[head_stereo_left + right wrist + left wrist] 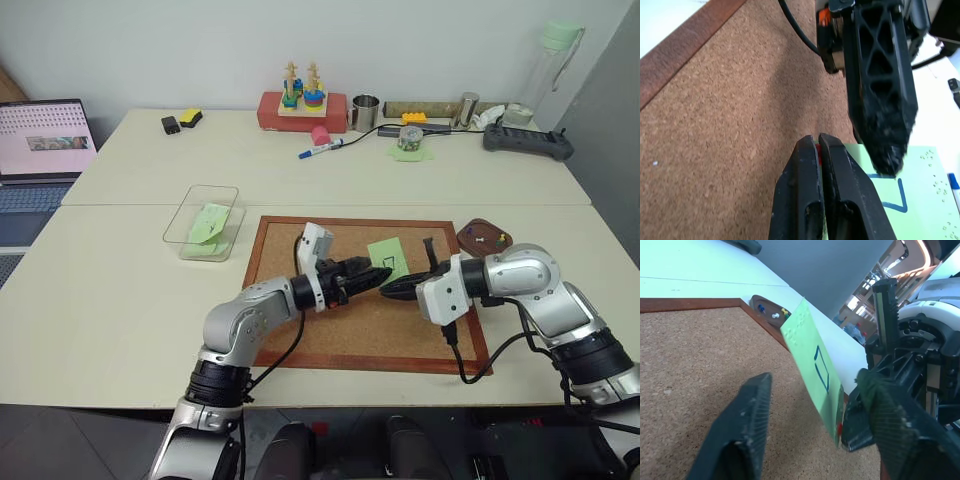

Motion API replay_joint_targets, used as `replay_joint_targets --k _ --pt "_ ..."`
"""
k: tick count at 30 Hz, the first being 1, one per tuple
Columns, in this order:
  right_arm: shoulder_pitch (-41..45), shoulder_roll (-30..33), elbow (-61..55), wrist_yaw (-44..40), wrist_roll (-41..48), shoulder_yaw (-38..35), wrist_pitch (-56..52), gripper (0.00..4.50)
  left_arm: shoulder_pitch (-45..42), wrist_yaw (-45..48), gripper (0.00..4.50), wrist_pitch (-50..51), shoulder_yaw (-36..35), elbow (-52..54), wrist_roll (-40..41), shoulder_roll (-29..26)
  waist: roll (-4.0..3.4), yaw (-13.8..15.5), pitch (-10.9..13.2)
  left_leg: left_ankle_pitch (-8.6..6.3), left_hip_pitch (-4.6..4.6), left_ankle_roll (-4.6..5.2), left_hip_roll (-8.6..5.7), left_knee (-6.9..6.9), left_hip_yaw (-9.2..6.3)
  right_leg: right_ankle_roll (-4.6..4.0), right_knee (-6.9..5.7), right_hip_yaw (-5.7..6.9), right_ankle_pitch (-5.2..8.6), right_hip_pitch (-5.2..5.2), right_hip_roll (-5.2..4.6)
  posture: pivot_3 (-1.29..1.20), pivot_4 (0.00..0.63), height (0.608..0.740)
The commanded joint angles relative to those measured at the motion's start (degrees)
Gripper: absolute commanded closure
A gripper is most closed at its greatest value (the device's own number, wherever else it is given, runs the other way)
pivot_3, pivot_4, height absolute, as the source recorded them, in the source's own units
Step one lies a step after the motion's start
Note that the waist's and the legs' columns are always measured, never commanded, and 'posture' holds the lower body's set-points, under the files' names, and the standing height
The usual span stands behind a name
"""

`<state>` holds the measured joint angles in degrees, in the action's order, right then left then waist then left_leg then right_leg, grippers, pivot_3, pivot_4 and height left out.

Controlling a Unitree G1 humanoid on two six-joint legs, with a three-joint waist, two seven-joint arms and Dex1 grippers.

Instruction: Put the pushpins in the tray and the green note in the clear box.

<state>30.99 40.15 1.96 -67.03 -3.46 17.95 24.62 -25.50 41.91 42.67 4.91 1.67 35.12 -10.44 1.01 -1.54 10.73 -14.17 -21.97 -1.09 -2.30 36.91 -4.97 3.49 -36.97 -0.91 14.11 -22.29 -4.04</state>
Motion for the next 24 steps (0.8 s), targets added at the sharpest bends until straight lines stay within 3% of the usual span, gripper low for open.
replay_joint_targets --k 1,13,24 --pt "0.95 -0.19 -2.3 0.42 0.26 0.07 0.94 4.5 -1.19 0.88 2.51 -1.75 0.68 0.7 -0.2 0.73 0.0 0.02 0.0 0.0 -0.01 0.0 0.0 0.0 0.0 0.0 0.01 0.0 0.0 0.0 0.0 0.0 0.15 0.74" --pt "1.32 -0.63 -1.62 1.14 -0.14 0.19 1.24 4.5 -0.23 0.83 4.48 -2.76 1.41 0.75 -1.13 0.28 0.0 0.02 0.0 0.0 0.0 0.0 0.0 0.0 -0.01 0.0 0.0 0.0 0.0 0.0 0.0 0.0 0.15 0.74" --pt "1.46 -0.58 -3.42 3.71 2.16 -2.41 -0.6 4.5 -0.2 -2.57 4.48 -8.73 1.12 -4.7 -7.32 0.63 0.0 0.04 0.0 0.0 0.0 0.0 0.0 0.0 -0.01 0.0 0.0 0.0 0.0 0.0 0.0 0.0 0.15 0.74"
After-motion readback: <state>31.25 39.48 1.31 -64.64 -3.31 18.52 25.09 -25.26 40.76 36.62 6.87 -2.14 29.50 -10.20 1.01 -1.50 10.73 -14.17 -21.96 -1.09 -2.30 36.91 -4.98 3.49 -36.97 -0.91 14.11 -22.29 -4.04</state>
